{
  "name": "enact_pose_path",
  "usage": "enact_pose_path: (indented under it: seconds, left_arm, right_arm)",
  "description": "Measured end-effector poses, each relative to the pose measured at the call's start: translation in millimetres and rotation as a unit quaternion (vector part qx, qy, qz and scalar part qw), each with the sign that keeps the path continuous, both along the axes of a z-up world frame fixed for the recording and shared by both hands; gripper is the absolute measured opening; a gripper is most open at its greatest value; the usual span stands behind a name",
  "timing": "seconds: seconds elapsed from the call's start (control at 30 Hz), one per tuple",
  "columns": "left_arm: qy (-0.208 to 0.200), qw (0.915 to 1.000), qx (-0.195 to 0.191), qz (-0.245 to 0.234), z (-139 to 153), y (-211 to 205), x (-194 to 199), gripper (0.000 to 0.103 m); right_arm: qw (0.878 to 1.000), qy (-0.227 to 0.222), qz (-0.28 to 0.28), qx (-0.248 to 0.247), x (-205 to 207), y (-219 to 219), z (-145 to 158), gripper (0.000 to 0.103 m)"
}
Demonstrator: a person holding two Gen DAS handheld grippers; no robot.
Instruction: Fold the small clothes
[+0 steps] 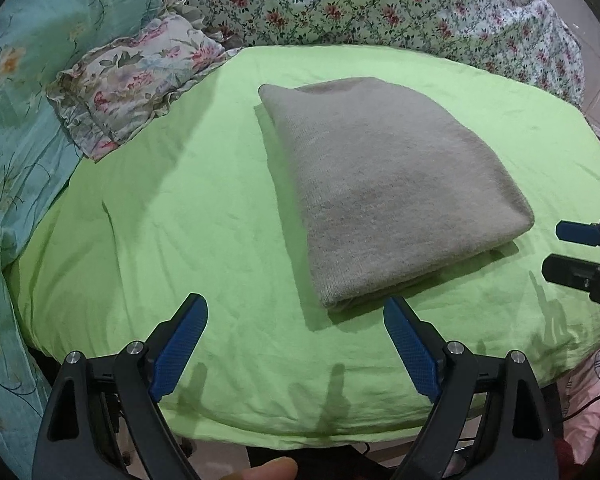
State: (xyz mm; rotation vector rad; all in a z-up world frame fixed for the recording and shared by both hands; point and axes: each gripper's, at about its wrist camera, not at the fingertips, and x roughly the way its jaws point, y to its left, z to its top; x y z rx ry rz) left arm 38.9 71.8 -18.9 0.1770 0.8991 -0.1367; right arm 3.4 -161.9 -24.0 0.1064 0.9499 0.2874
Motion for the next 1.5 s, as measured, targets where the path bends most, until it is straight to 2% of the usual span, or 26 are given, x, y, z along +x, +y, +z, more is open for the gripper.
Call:
enact_pose_path:
  seconds: [0.1,0.4,0.9,1.5]
  left_arm:
    - [0.001,0.9999,0.015,0.004,2,-1,7,0.09]
    - [0.001,0.9997,0.022,0.01,8,0,25,0.091]
    - [-0.006,0.9999,0.002,0.013,17,-1,40,0.091]
    - [0.001,0.9996,0.004,0.027,16,-1,49,0.092]
  right_arm:
    - [1.0,0.002,-0.001,-0.003,8,1,2,0.093]
    - [1.0,0.005,0.009,-0.006,28,10,10,0.093]
    - [1.0,0.009,0.022,-0.009,53,27,15,0.094]
    - [1.0,0.009,-0.003,0.006,63,19,16,0.095]
